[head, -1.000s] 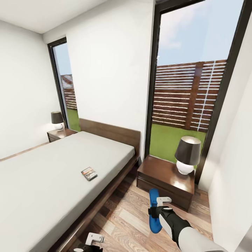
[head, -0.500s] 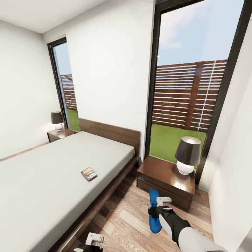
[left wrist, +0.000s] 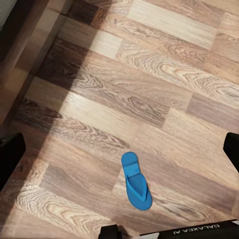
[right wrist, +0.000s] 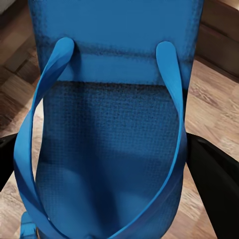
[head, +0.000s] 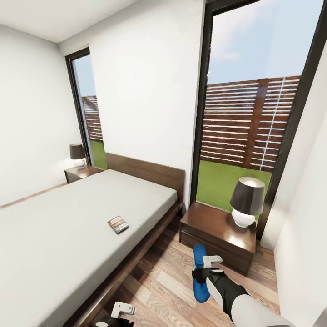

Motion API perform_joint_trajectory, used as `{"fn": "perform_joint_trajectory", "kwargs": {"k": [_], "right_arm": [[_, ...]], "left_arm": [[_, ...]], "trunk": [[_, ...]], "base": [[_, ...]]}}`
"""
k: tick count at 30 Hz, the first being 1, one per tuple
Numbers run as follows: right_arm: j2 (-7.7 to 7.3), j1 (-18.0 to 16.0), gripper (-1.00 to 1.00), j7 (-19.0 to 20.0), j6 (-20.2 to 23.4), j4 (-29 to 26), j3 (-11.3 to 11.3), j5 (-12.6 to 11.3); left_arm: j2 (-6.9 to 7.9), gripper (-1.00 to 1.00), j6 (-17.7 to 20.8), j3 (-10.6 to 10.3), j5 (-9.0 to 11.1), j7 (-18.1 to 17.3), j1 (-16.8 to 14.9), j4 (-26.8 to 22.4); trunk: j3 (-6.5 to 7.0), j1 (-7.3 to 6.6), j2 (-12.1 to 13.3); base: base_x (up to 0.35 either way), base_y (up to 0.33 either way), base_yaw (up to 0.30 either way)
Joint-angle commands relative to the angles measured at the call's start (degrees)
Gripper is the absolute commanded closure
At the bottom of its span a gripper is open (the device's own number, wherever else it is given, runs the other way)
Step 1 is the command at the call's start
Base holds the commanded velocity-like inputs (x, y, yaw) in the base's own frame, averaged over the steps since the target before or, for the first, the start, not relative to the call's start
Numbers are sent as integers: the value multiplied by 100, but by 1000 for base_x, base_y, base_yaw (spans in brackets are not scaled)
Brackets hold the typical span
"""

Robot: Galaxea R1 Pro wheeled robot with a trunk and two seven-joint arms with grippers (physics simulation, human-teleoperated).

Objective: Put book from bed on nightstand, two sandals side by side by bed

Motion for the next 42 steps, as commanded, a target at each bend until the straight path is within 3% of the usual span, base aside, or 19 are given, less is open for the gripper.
{"fn": "perform_joint_trajectory", "kwargs": {"k": [1, 42], "right_arm": [[0, 1, 100, -21, 37, -12, 12, 1], [1, 1, 100, -21, 37, -13, 12, 1]], "left_arm": [[1, -100, 23, -49, 60, 20, -1, -7], [9, -100, 23, -49, 58, 20, -1, -7]], "trunk": [[-7, 2, -4], [-68, 2, -4]], "base": [[24, 0, 114], [17, 6, 47]]}}
